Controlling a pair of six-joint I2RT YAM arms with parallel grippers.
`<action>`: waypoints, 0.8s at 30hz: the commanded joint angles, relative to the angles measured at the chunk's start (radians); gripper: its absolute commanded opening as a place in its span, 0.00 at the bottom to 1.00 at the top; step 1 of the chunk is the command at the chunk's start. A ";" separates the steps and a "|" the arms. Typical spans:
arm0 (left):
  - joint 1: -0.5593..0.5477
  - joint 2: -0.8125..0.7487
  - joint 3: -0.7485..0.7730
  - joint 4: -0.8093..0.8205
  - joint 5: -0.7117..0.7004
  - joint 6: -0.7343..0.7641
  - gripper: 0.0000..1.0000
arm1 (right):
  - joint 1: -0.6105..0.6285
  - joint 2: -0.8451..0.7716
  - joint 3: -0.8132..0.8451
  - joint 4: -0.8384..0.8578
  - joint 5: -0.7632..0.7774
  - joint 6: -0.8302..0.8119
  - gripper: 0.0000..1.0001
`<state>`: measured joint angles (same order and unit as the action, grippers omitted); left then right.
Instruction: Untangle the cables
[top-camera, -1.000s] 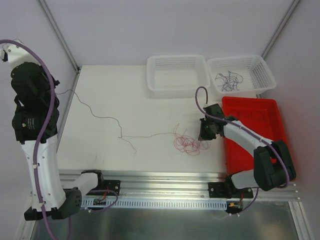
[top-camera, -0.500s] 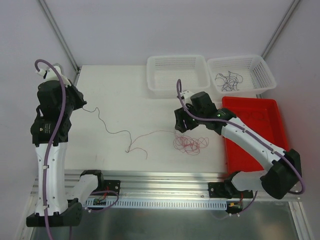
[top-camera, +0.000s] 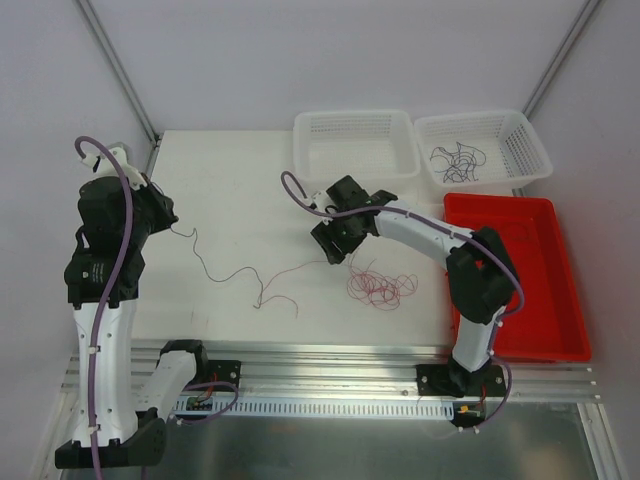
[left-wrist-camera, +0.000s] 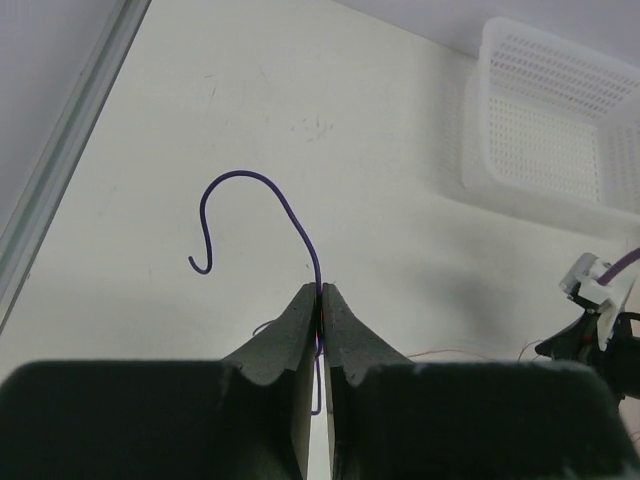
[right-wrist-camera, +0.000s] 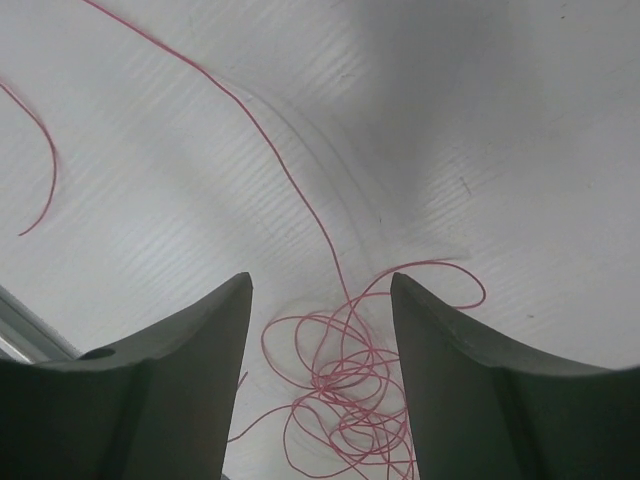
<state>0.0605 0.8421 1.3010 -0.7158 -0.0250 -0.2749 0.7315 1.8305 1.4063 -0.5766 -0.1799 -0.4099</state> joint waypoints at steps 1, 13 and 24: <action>0.005 -0.009 -0.009 0.024 0.023 -0.007 0.06 | 0.019 0.071 0.077 -0.051 0.025 -0.061 0.61; 0.005 0.005 0.012 0.024 -0.042 0.003 0.05 | 0.034 0.187 0.060 -0.020 0.068 -0.052 0.32; 0.007 -0.009 0.023 0.013 -0.378 0.086 0.04 | -0.136 -0.091 -0.024 -0.040 0.120 0.100 0.01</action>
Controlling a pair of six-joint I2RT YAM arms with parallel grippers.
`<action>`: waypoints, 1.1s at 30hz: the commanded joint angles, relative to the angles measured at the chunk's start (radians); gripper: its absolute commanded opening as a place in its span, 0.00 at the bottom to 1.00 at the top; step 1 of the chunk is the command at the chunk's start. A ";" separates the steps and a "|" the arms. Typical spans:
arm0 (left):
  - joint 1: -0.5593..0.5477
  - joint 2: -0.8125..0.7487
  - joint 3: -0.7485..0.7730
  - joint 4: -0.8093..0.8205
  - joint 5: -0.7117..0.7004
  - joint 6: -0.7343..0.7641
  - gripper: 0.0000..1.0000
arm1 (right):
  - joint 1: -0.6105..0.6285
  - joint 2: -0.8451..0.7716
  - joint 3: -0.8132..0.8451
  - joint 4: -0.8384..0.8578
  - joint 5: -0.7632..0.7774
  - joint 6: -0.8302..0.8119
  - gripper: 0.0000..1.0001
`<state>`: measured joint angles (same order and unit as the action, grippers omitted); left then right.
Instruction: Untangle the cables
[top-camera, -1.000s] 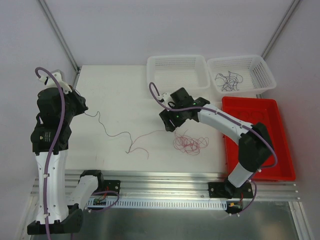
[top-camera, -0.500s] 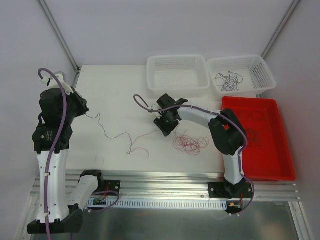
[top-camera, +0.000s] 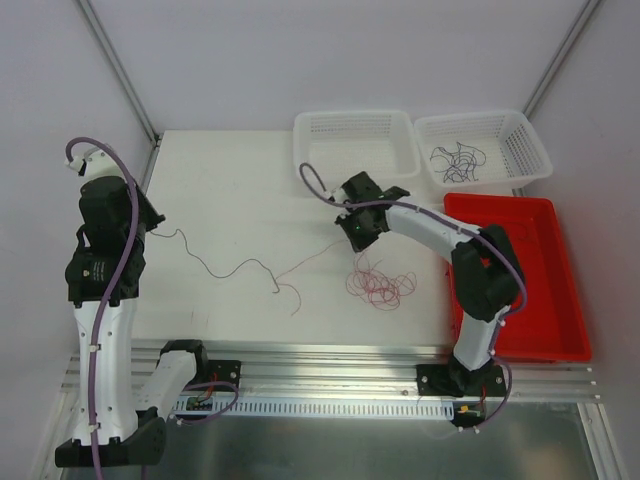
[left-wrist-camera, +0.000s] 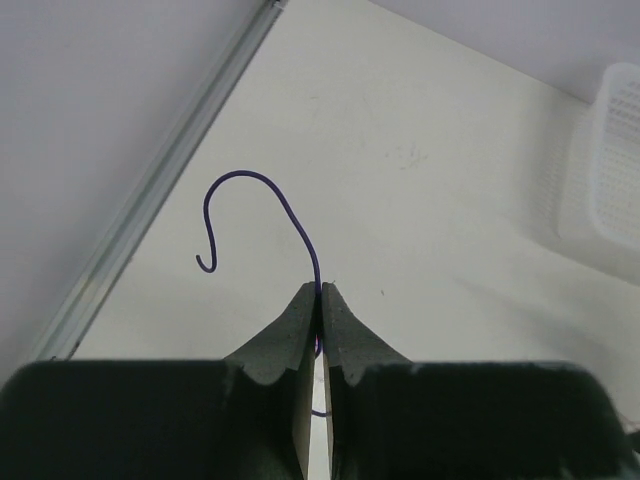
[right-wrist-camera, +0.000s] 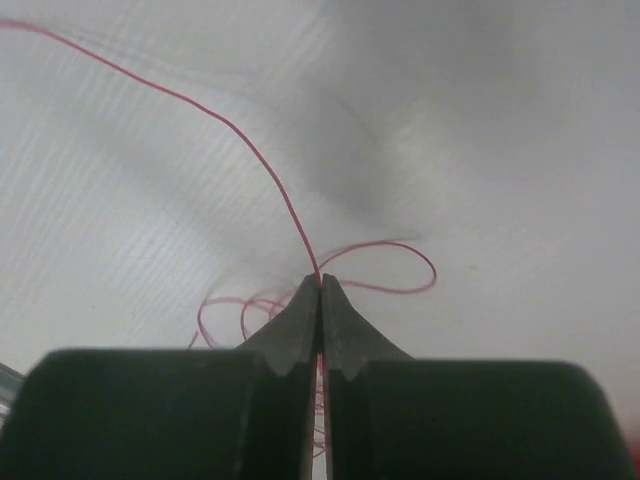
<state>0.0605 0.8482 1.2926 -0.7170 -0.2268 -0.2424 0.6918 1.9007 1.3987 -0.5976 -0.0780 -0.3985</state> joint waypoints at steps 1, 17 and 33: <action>0.007 -0.015 0.039 0.013 -0.201 0.060 0.04 | -0.121 -0.231 -0.027 -0.011 0.011 0.110 0.01; 0.012 0.064 0.094 -0.039 -0.589 0.098 0.04 | -0.463 -0.675 -0.262 0.162 -0.075 0.459 0.01; 0.039 0.074 0.071 -0.055 -0.490 0.052 0.04 | -0.689 -0.747 -0.282 0.271 -0.250 0.649 0.01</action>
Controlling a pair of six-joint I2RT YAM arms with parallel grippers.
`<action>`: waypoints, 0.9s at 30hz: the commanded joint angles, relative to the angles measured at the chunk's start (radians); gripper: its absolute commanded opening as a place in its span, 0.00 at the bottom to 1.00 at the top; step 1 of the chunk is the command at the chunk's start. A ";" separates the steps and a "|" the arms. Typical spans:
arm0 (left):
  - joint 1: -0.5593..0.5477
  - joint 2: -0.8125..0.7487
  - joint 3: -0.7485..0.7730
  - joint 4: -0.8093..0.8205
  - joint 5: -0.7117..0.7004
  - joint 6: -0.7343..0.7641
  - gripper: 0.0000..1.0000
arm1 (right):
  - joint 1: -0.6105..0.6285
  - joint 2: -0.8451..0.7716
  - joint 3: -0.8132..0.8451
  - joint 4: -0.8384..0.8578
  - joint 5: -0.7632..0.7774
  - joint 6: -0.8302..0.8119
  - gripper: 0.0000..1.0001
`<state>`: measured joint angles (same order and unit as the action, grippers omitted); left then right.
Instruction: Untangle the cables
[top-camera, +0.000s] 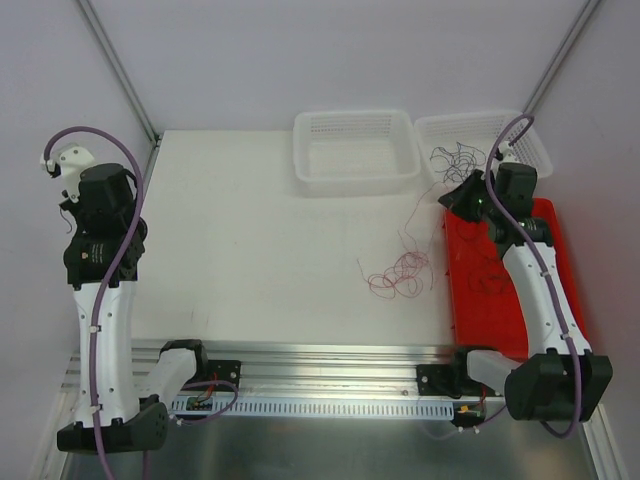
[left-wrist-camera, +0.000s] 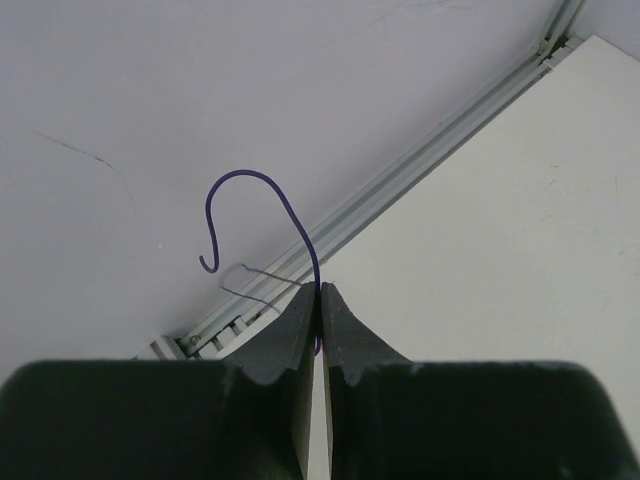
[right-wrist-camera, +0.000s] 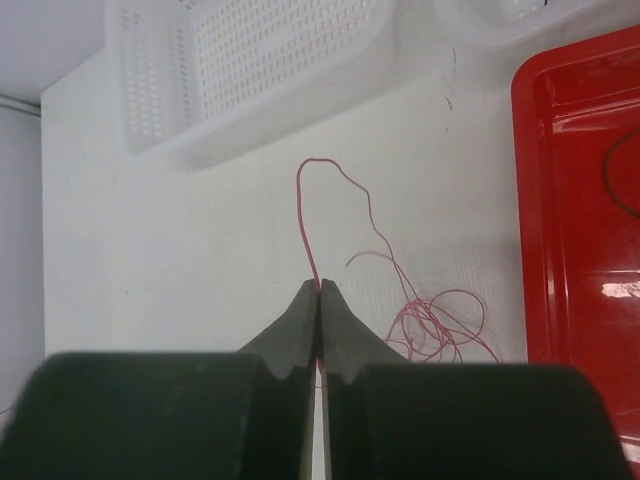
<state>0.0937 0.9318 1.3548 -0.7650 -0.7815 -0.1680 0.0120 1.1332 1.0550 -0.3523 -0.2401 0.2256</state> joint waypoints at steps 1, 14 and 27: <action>0.006 -0.010 0.010 -0.007 0.098 -0.039 0.04 | -0.009 0.036 0.089 0.016 -0.119 0.018 0.01; 0.005 -0.016 0.089 0.015 0.819 -0.106 0.05 | 0.345 0.160 0.016 -0.131 -0.004 -0.144 0.42; -0.005 0.004 0.135 0.096 1.295 -0.312 0.07 | 0.666 0.102 0.082 0.079 -0.120 -0.321 0.82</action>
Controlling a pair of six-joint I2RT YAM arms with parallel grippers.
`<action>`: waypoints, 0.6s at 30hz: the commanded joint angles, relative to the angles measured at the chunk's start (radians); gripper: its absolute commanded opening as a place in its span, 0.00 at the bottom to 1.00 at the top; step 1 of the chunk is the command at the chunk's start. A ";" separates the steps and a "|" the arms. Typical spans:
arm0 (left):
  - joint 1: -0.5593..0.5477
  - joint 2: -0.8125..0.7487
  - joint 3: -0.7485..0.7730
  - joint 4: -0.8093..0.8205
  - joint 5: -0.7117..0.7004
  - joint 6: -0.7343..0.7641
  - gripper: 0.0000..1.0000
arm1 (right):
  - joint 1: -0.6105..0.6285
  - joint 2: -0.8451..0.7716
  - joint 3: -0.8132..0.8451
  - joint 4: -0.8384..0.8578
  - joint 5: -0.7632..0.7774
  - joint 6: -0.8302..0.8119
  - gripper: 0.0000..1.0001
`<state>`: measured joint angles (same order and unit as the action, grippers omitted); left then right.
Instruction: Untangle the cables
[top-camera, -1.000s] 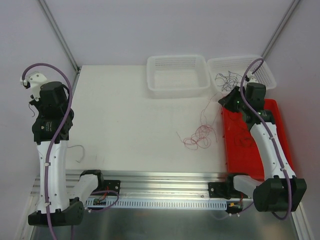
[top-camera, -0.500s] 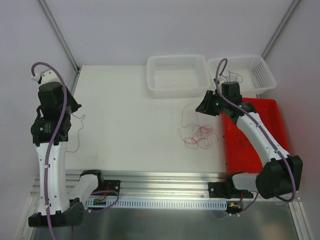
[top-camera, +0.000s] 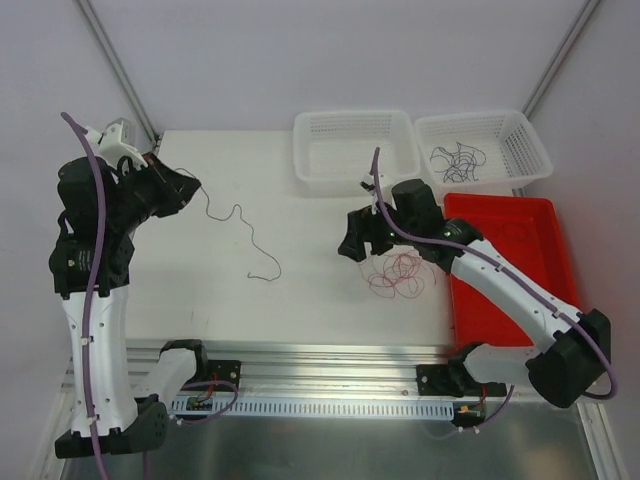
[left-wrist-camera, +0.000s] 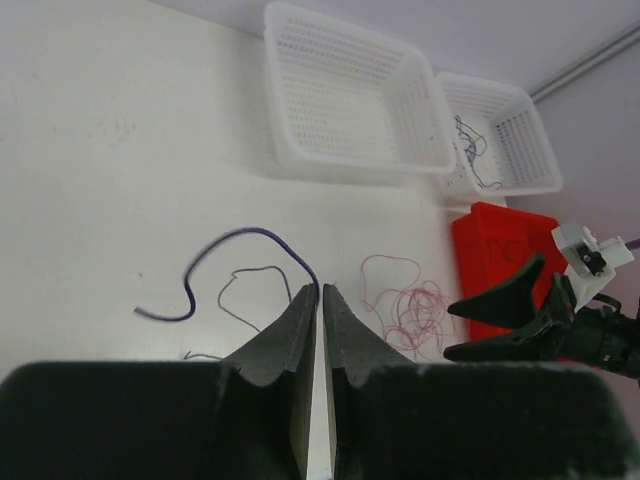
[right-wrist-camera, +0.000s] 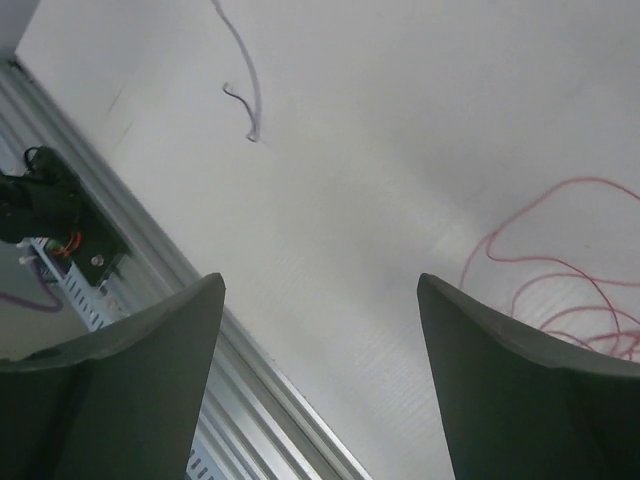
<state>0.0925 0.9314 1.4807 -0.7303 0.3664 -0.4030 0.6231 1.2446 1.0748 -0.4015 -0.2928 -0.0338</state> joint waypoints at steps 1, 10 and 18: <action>-0.010 0.006 0.007 0.066 0.154 -0.085 0.07 | 0.088 0.002 0.076 0.148 -0.075 -0.063 0.82; -0.089 0.009 -0.005 0.111 0.123 -0.145 0.06 | 0.196 0.238 0.203 0.397 -0.186 0.008 0.88; -0.117 -0.046 -0.207 0.111 -0.041 -0.086 0.22 | 0.227 0.414 0.320 0.261 -0.008 0.029 0.88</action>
<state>-0.0200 0.8989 1.3552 -0.6331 0.4023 -0.5114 0.8368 1.6238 1.3300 -0.0998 -0.3767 -0.0246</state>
